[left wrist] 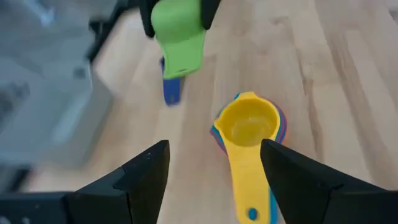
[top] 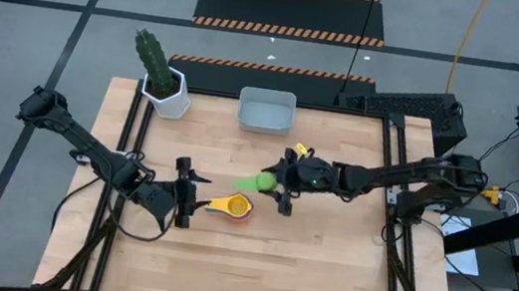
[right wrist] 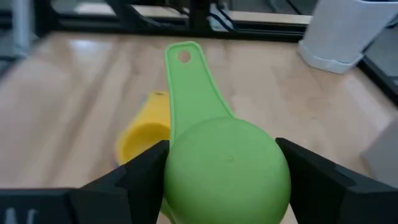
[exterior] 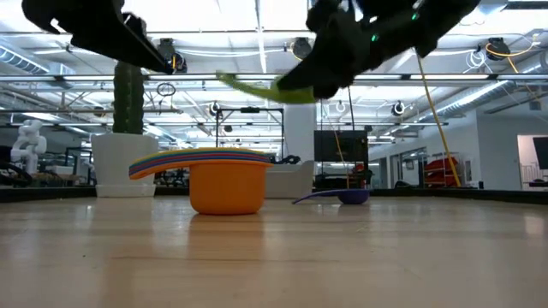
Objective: Nest measuring cups in basket
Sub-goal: Stack the green measuring cup on top of the yellow measuring cup
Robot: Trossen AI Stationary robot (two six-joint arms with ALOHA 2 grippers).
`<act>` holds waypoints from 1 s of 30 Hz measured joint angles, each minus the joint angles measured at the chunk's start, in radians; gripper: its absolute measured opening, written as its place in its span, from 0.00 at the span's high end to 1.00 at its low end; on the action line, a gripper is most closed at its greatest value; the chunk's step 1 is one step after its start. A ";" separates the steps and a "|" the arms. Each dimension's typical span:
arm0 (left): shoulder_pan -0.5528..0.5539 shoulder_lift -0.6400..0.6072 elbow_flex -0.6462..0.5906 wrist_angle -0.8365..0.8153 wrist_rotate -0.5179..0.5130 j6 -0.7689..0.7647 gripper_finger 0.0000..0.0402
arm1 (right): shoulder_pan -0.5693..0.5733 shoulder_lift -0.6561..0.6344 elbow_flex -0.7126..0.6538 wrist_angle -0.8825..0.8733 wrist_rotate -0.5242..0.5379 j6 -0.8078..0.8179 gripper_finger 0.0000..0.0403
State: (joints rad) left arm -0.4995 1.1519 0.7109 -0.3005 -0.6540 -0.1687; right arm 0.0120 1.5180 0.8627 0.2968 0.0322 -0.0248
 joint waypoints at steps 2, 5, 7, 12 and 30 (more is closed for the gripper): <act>0.000 0.008 0.000 0.056 -0.001 0.147 0.36 | 0.032 -0.019 0.000 0.004 -0.001 0.047 0.36; -0.010 0.030 0.000 0.165 0.001 0.380 0.37 | 0.073 -0.027 0.000 0.011 -0.022 0.133 0.36; -0.021 0.059 0.000 0.270 0.029 0.531 0.37 | 0.094 -0.025 0.000 0.010 -0.071 0.174 0.36; -0.049 0.136 0.001 0.461 0.064 0.772 0.37 | 0.139 -0.025 0.000 0.029 -0.113 0.254 0.36; -0.055 0.303 0.000 0.705 0.112 0.980 0.40 | 0.199 -0.025 0.000 0.065 -0.139 0.418 0.36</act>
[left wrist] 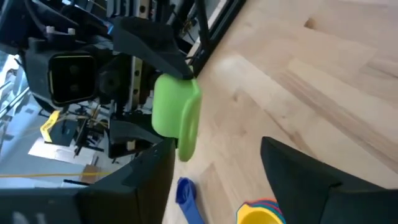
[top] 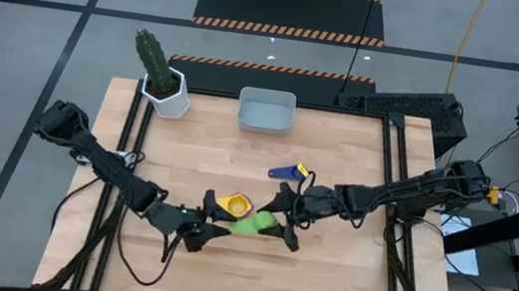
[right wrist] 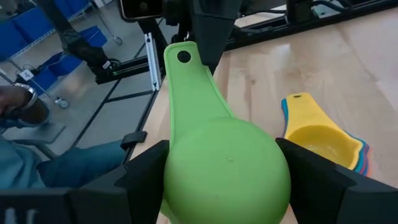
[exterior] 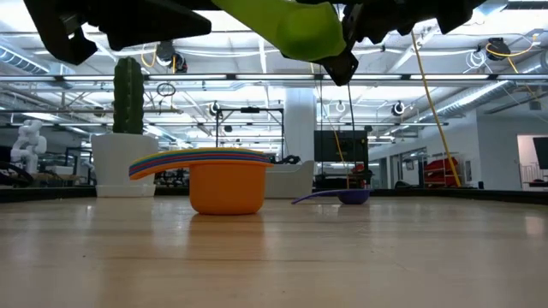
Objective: Nest measuring cups in basket
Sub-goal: Stack the green measuring cup on top of the yellow measuring cup
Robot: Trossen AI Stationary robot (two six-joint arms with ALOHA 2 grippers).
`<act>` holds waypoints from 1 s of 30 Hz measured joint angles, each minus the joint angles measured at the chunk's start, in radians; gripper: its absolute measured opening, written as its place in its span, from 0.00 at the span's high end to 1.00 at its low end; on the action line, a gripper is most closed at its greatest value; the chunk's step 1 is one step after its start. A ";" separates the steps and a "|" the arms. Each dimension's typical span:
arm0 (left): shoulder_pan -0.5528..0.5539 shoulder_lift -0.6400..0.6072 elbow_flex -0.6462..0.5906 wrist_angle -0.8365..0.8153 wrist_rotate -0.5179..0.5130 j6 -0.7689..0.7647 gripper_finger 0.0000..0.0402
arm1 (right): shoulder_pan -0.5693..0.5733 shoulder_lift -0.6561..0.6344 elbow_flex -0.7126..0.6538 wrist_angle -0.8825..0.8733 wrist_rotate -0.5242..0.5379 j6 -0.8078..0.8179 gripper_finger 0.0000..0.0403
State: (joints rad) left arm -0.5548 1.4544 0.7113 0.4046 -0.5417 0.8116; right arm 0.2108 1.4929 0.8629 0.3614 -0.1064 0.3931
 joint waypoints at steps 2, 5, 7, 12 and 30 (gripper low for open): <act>0.002 0.000 0.000 0.004 0.001 0.000 0.45 | 0.000 0.000 0.000 0.000 -0.001 0.004 0.36; 0.005 0.000 0.000 0.004 0.020 0.002 0.56 | 0.000 0.000 0.000 0.000 0.000 0.004 0.36; 0.005 0.000 0.000 0.008 0.024 0.013 0.64 | 0.000 0.000 0.000 0.000 -0.001 0.008 0.36; 0.006 0.000 0.000 0.031 0.025 0.017 0.80 | 0.000 0.000 0.000 0.000 -0.004 0.014 0.36; 0.036 0.000 -0.001 0.059 0.108 0.011 0.98 | -0.001 0.000 0.000 -0.002 -0.001 0.031 0.34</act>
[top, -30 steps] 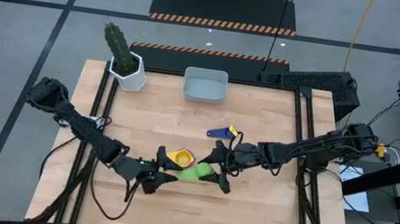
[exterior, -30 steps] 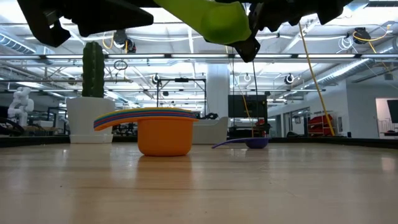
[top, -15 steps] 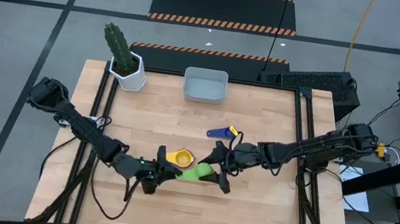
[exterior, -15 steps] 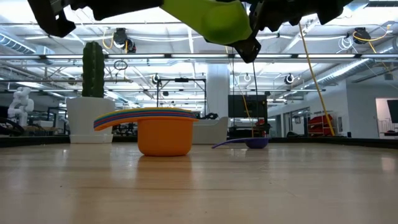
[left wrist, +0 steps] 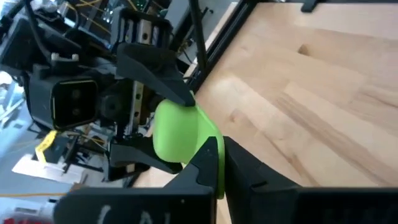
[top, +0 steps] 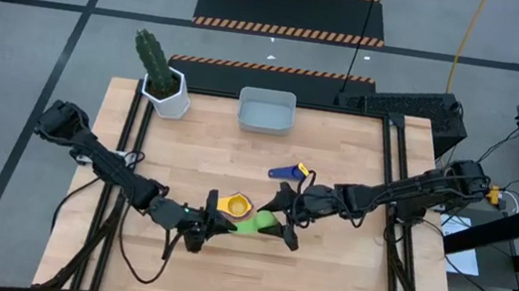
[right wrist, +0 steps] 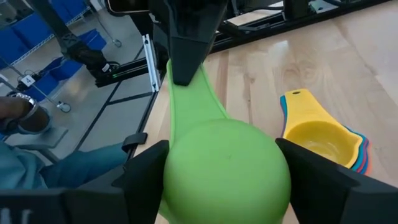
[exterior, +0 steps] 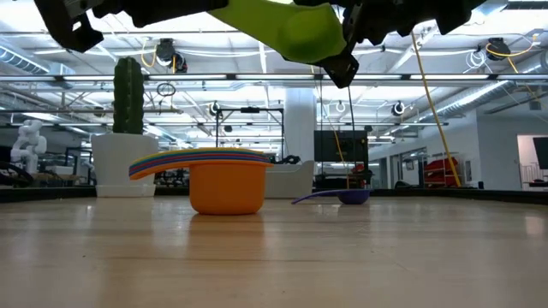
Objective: Nest measuring cups in basket
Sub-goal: Stack the green measuring cup on top of the yellow measuring cup
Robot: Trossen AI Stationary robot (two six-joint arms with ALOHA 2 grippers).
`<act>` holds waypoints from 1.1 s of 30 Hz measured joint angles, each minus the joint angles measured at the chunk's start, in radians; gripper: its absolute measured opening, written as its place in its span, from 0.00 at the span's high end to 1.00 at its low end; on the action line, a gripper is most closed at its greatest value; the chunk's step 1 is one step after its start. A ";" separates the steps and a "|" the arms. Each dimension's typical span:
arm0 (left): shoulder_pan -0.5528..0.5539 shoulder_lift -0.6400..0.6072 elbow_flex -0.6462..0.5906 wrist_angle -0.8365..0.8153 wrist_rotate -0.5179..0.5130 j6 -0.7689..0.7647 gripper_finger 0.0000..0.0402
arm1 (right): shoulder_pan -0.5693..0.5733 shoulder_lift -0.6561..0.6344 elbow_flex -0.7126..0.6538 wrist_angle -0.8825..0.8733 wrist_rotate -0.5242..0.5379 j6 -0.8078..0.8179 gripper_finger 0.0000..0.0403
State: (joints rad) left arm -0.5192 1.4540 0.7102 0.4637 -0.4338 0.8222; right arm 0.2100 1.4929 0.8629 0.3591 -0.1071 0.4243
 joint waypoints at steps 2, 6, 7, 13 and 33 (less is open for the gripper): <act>0.000 0.000 0.000 0.002 0.000 -0.027 0.97 | 0.000 0.000 0.000 0.003 0.003 -0.020 0.31; -0.014 -0.001 0.000 0.004 0.004 -0.108 0.98 | 0.000 0.000 0.000 0.039 0.064 -0.093 0.26; -0.020 -0.001 0.000 0.004 0.007 -0.137 0.98 | 0.000 0.000 0.000 0.057 0.080 -0.118 0.24; -0.054 -0.001 0.000 -0.025 -0.082 -0.437 0.99 | 0.004 0.000 0.001 0.170 0.086 -0.289 0.21; -0.222 -0.002 0.000 0.086 -0.331 -0.771 1.00 | 0.133 -0.048 0.001 -0.058 0.311 -0.334 0.29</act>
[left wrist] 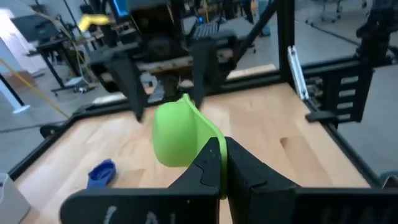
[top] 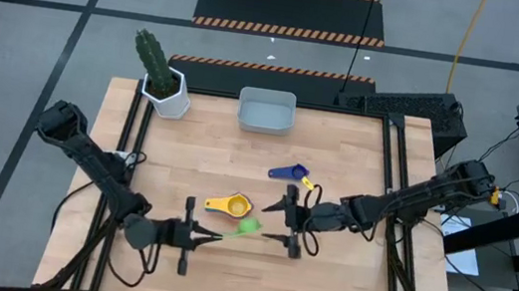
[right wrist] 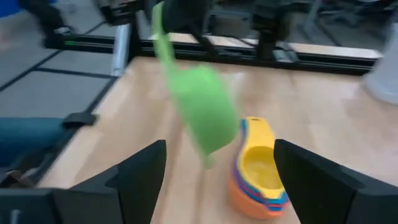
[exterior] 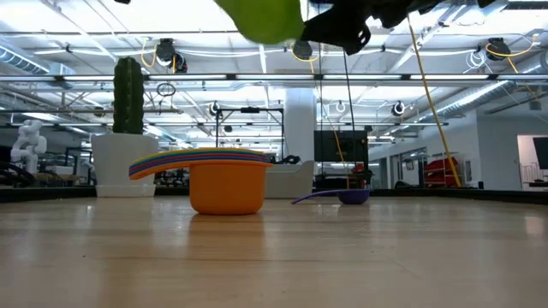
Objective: Nest measuring cups in basket
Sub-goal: Stack the green measuring cup on top of the yellow measuring cup
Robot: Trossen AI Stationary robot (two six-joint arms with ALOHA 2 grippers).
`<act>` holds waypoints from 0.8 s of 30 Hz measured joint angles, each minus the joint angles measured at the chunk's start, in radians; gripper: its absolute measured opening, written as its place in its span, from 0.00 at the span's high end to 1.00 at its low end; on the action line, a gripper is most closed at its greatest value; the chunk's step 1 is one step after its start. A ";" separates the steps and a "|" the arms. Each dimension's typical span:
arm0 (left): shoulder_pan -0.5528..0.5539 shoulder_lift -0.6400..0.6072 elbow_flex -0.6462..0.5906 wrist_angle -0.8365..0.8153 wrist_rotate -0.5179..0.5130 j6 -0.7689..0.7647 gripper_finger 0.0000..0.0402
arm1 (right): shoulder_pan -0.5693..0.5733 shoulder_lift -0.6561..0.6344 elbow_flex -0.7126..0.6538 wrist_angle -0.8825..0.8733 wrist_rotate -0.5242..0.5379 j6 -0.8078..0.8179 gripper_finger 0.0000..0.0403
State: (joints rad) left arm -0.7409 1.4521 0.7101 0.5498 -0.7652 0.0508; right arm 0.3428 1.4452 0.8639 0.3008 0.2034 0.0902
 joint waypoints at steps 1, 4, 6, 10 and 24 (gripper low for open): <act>-0.005 0.000 0.000 0.018 -0.010 0.014 1.00 | 0.002 0.001 0.000 0.001 -0.020 0.000 0.29; -0.013 0.000 0.000 0.068 -0.015 0.052 1.00 | 0.011 0.005 0.000 0.001 -0.048 -0.001 0.31; -0.013 0.000 0.000 0.094 -0.016 0.067 1.00 | 0.016 0.006 0.000 0.009 -0.048 -0.003 0.34; -0.012 0.000 0.000 0.120 -0.015 0.082 1.00 | 0.020 0.005 0.000 0.045 -0.048 -0.007 0.43; -0.014 0.000 0.000 0.155 0.031 0.086 0.99 | 0.017 0.005 0.000 0.100 -0.100 -0.029 0.92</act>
State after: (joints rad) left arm -0.7546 1.4521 0.7102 0.7046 -0.7347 0.1371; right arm 0.3595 1.4502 0.8642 0.4011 0.1039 0.0611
